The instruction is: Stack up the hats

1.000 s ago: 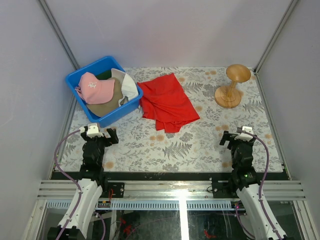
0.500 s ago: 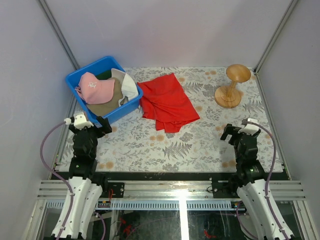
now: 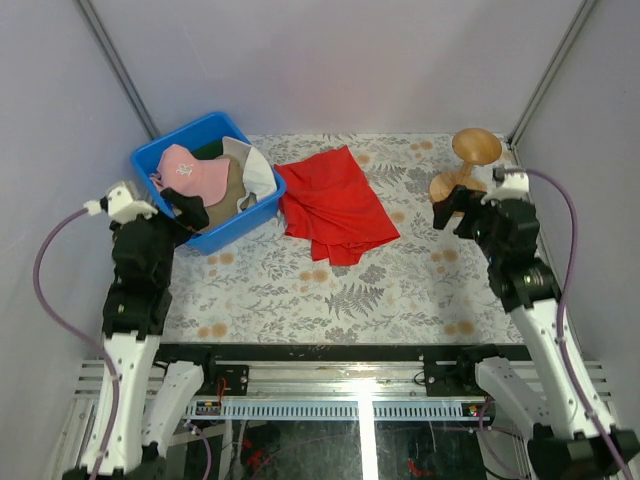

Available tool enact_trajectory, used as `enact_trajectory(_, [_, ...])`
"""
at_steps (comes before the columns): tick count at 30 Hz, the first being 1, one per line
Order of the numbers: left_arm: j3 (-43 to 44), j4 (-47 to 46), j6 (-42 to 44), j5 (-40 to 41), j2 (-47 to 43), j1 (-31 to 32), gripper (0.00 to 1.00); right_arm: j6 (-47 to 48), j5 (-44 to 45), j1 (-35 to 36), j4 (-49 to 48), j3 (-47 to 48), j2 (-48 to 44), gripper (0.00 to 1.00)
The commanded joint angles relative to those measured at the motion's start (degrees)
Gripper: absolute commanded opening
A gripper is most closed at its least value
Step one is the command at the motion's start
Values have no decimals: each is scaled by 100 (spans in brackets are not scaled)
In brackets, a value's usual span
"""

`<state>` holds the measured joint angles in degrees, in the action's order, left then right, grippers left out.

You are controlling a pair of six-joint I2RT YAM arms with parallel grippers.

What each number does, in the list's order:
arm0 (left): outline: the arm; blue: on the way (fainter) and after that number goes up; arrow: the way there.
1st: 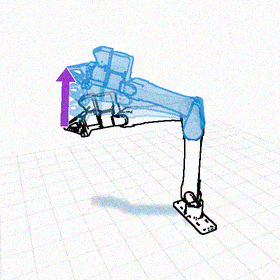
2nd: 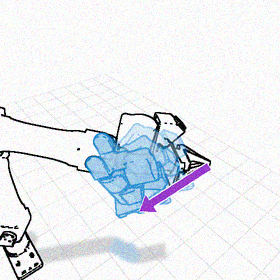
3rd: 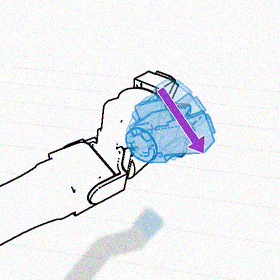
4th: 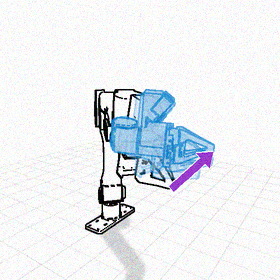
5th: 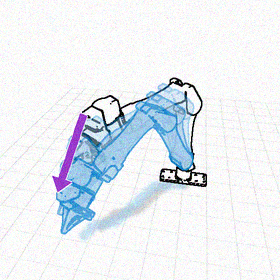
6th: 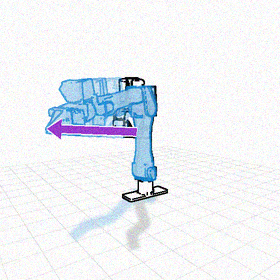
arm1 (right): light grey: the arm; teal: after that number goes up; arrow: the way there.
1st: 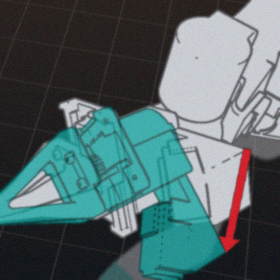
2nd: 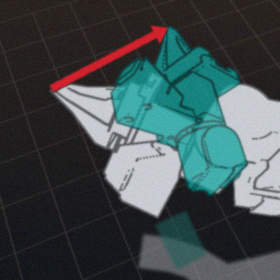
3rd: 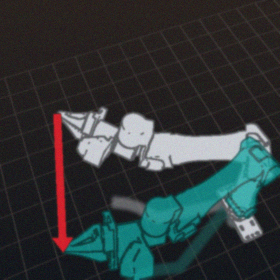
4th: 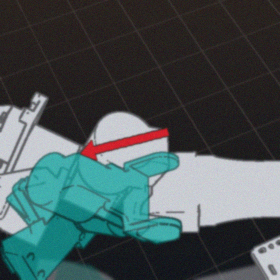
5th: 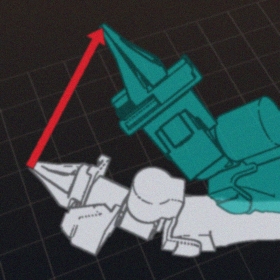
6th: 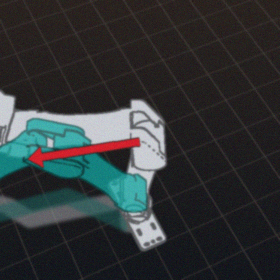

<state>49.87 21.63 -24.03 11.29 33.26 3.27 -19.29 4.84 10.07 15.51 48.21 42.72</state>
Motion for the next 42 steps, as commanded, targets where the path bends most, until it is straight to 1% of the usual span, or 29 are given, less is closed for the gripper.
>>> enact_trajectory(1, [872, 1529, -712, 423, 1238, 9, 100, 3, -1358, 21, 663, 937, 1194, 99])
enact_trajectory(3, [1250, 1667, -319, -271, 1763, 8, 100, -106, -1563, 23, 810, 1160, 1671, 99])
enact_trajectory(5, [1530, 1938, -397, -558, 2246, 14, 100, -232, -1753, 55, 929, 1361, 2318, 99])
enact_trajectory(7, [1539, 1897, -466, -1095, 2542, 8, 100, -293, -1815, 211, 1050, 1590, 2868, 99])
enact_trajectory(9, [1424, 1767, -584, -1470, 2704, 43, 100, -309, -1627, 481, 1087, 1816, 3308, 99])
enact_trajectory(12, [1238, 1690, -681, -1295, 2771, 82, 100, -471, -1546, 893, 571, 1882, 3728, 99])
enact_trajectory(14, [1212, 1794, -585, -1119, 2784, 75, 100, -683, -1699, 1071, 148, 1925, 4059, 99])
enact_trajectory(17, [1463, 2197, -492, -918, 2828, 80, 100, -788, -1943, 1269, -148, 2289, 4760, 99])
enact_trajectory(22, [1864, 2554, -306, -622, 2814, 78, 100, -995, -2244, 1602, -871, 2804, 5710, 100])
enact_trajectory(25, [2022, 2707, -296, -704, 2929, 83, 100, -1242, -2578, 1714, -943, 3383, 6401, 100])
enact_trajectory(28, [2114, 2822, -324, -804, 3014, 78, 100, -1413, -2686, 1839, -977, 3929, 7094, 99])
enact_trajectory(34, [2133, 2864, -477, -876, 2807, 78, 100, -1607, -2556, 1929, -1171, 4598, 7860, 99])
enact_trajectory(38, [2120, 2975, -616, -971, 2658, 82, 100, -1769, -2473, 1932, -1056, 5281, 8436, 99])
enact_trajectory(42, [2152, 3218, -686, -937, 2497, 81, 100, -1885, -2261, 1933, -736, 6226, 9065, 99])
